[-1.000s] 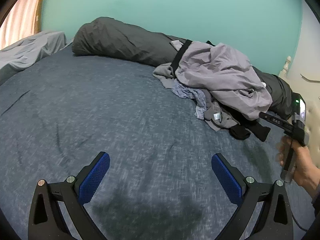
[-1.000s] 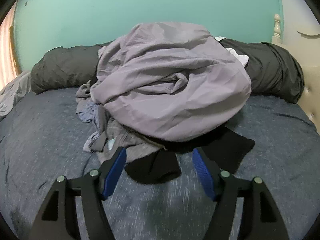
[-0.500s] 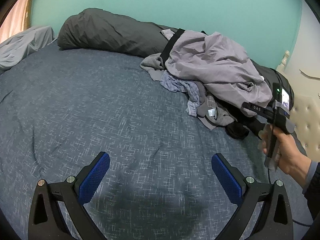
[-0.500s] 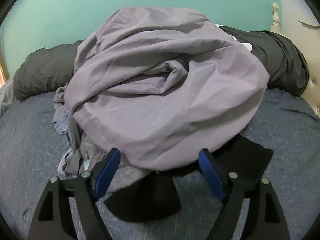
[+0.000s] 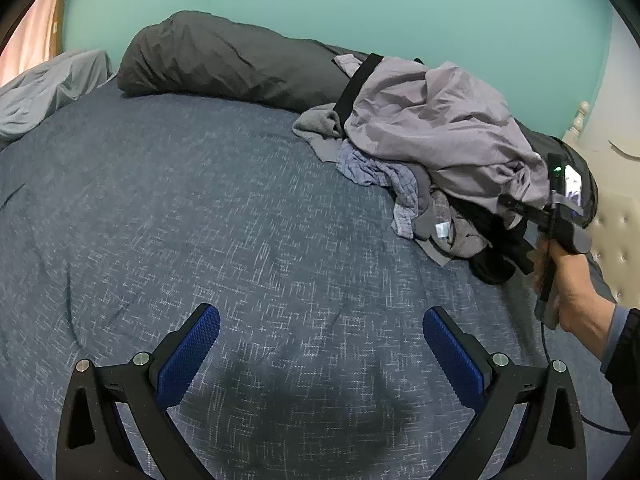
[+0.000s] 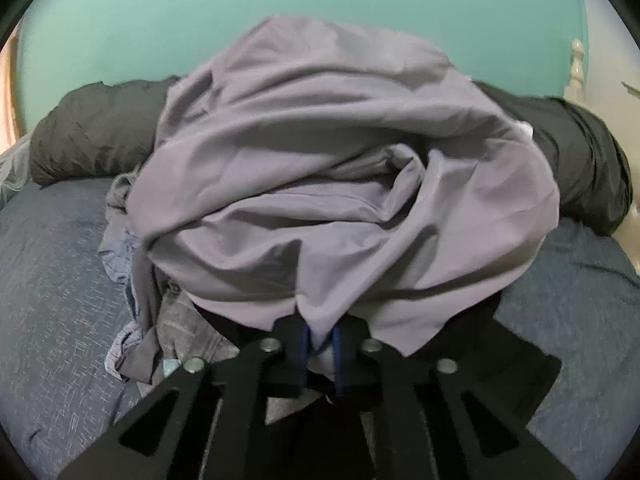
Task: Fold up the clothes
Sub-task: 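Close the right gripper on the grey jacket and pull it from the pile, then drag the grey jacket across the bed with the right gripper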
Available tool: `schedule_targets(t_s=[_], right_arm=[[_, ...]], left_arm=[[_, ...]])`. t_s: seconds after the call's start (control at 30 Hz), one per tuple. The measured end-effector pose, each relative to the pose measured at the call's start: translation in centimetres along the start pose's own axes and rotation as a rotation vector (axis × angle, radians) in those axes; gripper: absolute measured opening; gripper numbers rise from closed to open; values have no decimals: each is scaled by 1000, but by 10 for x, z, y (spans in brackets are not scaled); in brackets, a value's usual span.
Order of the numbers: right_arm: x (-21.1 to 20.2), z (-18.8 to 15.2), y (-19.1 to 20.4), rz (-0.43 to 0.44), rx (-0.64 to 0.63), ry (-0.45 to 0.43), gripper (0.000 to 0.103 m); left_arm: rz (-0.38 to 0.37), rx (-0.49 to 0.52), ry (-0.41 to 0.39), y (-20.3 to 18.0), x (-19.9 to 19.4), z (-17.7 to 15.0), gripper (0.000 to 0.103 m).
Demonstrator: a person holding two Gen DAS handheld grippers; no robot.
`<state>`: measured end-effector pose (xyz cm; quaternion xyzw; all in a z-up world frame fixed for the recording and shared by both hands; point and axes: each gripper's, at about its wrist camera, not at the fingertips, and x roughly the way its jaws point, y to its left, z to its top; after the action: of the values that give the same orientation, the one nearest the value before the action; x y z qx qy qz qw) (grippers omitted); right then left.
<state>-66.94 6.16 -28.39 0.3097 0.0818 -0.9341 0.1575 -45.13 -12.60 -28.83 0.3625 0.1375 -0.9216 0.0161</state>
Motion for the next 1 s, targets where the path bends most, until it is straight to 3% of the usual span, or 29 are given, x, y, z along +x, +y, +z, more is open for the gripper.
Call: schedule_targets(t_s=[0.27, 0.6, 1.0], right_arm=[[-47, -17, 15, 185, -117, -69, 4], [-134, -47, 52, 422, -170, -115, 3], [-268, -110, 66, 515, -135, -121, 3]], left_arm=[[4, -4, -3, 2, -7, -10, 103], [4, 9, -49, 1, -61, -26, 103], [8, -7, -101, 5, -160, -71, 103]])
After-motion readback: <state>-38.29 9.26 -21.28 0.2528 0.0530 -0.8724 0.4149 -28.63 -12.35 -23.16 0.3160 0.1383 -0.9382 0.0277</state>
